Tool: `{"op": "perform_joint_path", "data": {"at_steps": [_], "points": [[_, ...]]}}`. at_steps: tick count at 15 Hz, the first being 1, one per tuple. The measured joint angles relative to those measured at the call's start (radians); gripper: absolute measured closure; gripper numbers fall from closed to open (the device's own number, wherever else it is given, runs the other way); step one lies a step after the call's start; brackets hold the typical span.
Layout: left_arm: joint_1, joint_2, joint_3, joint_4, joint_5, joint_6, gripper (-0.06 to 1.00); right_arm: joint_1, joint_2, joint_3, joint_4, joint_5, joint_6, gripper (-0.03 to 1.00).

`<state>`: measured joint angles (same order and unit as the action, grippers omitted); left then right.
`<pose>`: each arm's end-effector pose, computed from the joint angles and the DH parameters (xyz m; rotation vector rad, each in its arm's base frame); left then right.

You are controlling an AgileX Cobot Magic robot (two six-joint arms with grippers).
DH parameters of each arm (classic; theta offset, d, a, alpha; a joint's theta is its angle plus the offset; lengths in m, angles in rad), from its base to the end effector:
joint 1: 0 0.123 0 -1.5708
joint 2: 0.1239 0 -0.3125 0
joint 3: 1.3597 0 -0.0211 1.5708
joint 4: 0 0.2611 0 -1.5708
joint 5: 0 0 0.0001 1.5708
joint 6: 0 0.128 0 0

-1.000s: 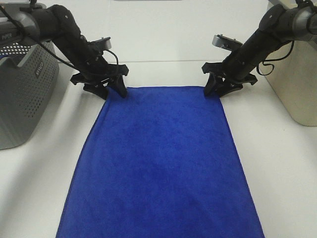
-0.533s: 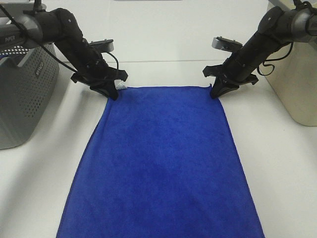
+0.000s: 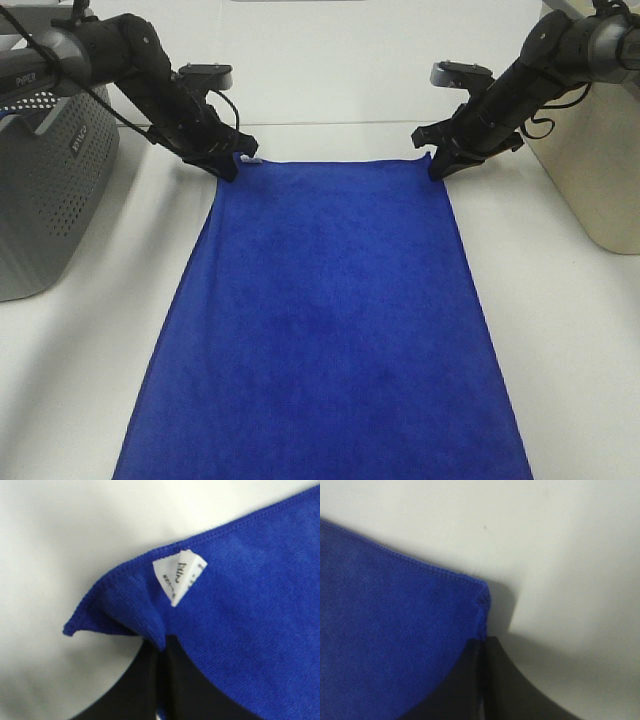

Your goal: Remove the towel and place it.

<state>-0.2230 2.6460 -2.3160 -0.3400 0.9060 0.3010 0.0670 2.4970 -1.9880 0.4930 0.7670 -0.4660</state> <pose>0.5810 -0.1662 0.0830 0.4943 2.6385 -0.3996 0.5658 0.0801 0.0817 -0.3191 2.6426 0.4402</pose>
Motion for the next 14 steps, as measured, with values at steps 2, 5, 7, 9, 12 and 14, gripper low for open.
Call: {"op": "perform_joint_path", "data": {"at_steps": [2,5,7,9,12,14], "points": [[0.0,0.0,-0.04,0.018,-0.038,0.014,0.94,0.0,-0.002,-0.043,-0.001,-0.027,-0.004,0.95],[0.0,0.0,-0.055,0.06,-0.128,0.018,0.94,0.0,-0.006,-0.105,0.002,-0.067,-0.022,0.95],[0.0,0.0,-0.055,0.081,-0.177,0.018,0.94,0.0,-0.006,-0.115,0.002,-0.099,-0.029,0.95],[0.0,0.0,-0.055,0.083,-0.232,0.019,0.94,0.0,-0.005,-0.116,0.011,-0.133,-0.033,0.95],[0.0,0.0,-0.055,0.088,-0.336,0.036,0.94,0.0,-0.005,-0.116,0.064,-0.184,-0.107,0.95],[0.0,0.001,-0.055,0.101,-0.369,0.04,0.94,0.0,-0.005,-0.116,0.09,-0.212,-0.144,0.95]]}}
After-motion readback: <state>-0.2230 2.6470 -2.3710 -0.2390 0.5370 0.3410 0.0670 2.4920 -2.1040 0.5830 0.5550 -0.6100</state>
